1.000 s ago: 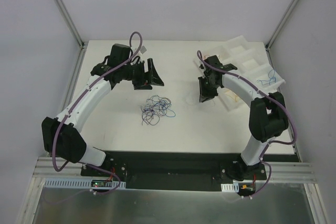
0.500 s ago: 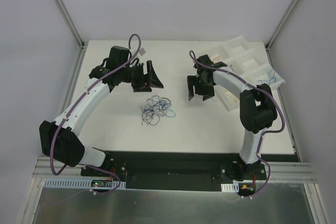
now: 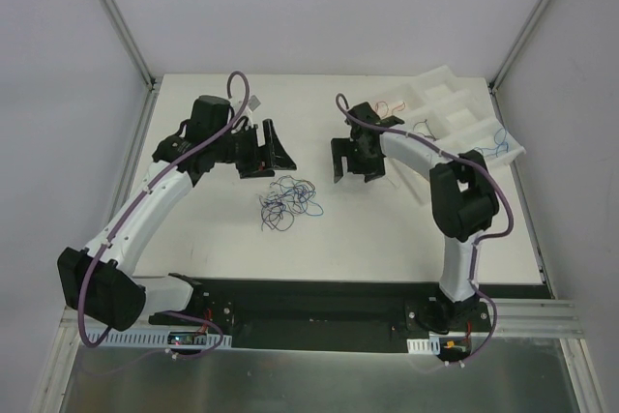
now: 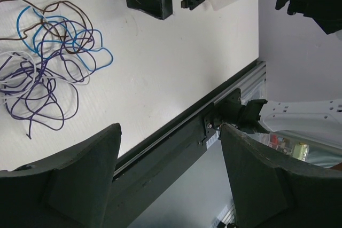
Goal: Untangle the cables
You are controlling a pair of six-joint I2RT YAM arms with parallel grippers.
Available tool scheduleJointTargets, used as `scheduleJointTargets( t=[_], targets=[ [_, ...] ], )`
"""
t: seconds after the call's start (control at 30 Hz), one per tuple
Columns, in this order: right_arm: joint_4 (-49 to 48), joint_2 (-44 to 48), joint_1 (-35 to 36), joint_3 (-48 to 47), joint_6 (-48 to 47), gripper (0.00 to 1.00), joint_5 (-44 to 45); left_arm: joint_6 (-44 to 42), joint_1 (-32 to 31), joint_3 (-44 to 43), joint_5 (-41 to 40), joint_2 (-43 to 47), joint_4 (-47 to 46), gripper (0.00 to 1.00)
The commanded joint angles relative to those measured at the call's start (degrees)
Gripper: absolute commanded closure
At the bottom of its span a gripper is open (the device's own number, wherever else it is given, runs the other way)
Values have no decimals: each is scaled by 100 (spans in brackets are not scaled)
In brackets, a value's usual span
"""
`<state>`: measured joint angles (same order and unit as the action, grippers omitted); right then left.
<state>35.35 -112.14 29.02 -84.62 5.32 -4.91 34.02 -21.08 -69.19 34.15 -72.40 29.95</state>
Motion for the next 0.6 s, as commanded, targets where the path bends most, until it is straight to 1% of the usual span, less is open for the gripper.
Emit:
scheduleJointTargets(
  t=[0.0,0.03,0.1,0.2,0.23,0.3,0.43,0.57],
  targets=[
    [-38,-316,209,-554,4,11,428,113,-63,168,-189,314,37,25],
    [50,-422,245,-686,4,13,638,157,-63,186,-181,314,37,25],
    [374,-677,280,-950,126,27,815,289,-63,152,-76,288,28,26],
    [411,-774,306,-978,267,48,912,246,-107,169,-136,375,37,26],
    [350,-757,306,-934,276,55,904,228,-107,204,-206,411,37,26],
    [376,-731,306,-951,276,73,869,237,-107,248,-225,446,37,25],
    [429,-319,263,-890,311,99,799,263,-107,187,-110,350,37,26],
    [420,278,79,-933,373,99,544,149,-107,125,-163,201,37,26]
  ],
)
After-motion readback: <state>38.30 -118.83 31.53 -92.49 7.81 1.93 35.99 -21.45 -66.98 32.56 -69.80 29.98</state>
